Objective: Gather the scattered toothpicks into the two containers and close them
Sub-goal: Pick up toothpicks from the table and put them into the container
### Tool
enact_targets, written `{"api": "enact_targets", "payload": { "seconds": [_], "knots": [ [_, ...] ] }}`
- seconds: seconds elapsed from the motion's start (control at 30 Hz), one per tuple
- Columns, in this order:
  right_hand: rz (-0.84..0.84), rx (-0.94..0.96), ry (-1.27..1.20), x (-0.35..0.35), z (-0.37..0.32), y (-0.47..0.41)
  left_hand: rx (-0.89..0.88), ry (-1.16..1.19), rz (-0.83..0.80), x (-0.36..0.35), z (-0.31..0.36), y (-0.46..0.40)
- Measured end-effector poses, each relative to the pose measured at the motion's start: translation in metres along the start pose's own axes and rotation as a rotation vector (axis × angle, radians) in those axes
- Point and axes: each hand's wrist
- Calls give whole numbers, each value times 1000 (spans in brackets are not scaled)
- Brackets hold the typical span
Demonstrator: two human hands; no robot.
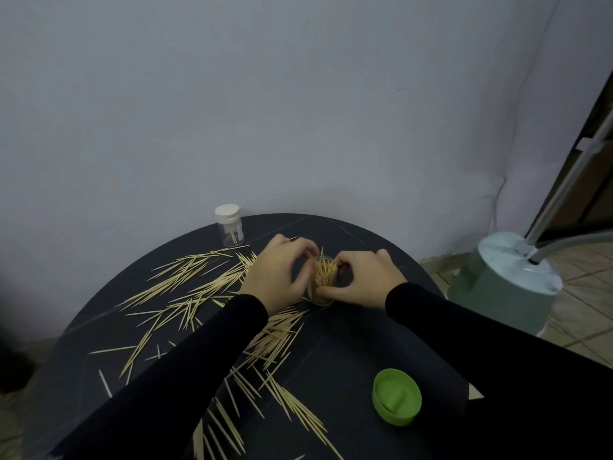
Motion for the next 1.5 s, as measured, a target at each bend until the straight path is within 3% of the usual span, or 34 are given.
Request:
{"api": "enact_targets", "payload": {
  "seconds": [0.27, 0.5, 0.63, 0.83, 0.97, 1.07, 1.13, 1.27, 1.5],
  "knots": [
    [21, 2, 1, 0, 0, 1, -84, -45, -127, 4, -3, 3],
    [3, -1, -32, 1, 1, 2, -301, -297, -275, 7, 3, 7],
    [-7, -24, 3, 2, -1, 4, -111, -252, -225, 10, -2, 8],
    [-28, -54, 46, 6, -7, 6, -92, -167, -259, 10, -8, 9],
    [169, 10, 47, 7, -18, 10, 31, -56, -154, 14, -10, 8],
    [298, 247, 23, 12, -40, 17, 127, -67, -226, 29, -25, 8],
    [215, 390, 40, 11, -58, 24, 177, -84, -418, 43, -37, 10],
    [-179, 453, 96, -7, -81, 27, 197, -85, -677, 65, -46, 31],
    [-309, 494, 226, -13, -82, 21, 230, -172, -702, 59, -35, 56]
  ]
}}
Point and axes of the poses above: each hand's wrist, its own y-axis away from the middle knuckle, its own x-axis out of the back of the hand, z = x × y, and after that the axes turned 5 degrees about -x, right-handed
